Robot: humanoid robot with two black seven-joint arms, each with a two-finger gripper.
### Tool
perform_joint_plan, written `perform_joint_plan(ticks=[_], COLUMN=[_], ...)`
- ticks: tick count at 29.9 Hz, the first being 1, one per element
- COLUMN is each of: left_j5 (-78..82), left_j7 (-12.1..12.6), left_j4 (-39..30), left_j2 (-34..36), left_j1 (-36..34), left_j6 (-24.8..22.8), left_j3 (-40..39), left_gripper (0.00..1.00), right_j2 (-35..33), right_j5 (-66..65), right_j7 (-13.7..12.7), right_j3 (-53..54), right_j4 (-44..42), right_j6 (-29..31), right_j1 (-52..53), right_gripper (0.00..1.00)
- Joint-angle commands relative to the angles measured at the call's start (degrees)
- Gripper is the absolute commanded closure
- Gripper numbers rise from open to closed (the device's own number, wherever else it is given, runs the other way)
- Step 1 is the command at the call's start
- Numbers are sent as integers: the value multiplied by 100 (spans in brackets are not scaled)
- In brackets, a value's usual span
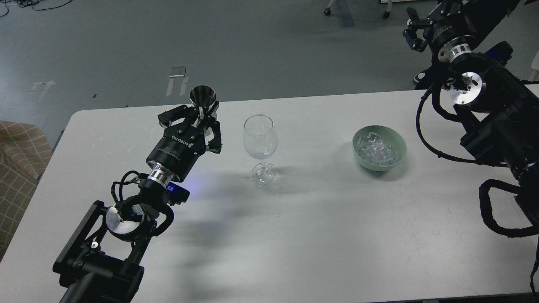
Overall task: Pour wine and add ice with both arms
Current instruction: 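Carry the jigger with the left gripper over the wine glass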
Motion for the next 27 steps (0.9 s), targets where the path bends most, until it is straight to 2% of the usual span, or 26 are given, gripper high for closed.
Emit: perform_joint_plan(ticks=[1,7,21,27], left_j5=[9,44,342,369], left_j7=[0,78,61,61], left_j4=[-99,-116,-108,-38], left_j2=[25,60,17,60], left_j1=[44,-9,-281,-465], left_j6=[13,294,671,689], left_j3=[42,95,464,517], left_gripper=[100,100,100,100], right_j2=[7,-2,-19,-81], right_j5=[0,0,0,0], right_j7=[0,-8,-8,-8], right_j3=[-9,-9,-17,-17], right_j4=[-1,-1,-10,-10], right_j6=[-4,5,5,14], right_j1=[-17,-8,-34,-43], right_gripper=[0,0,0,0])
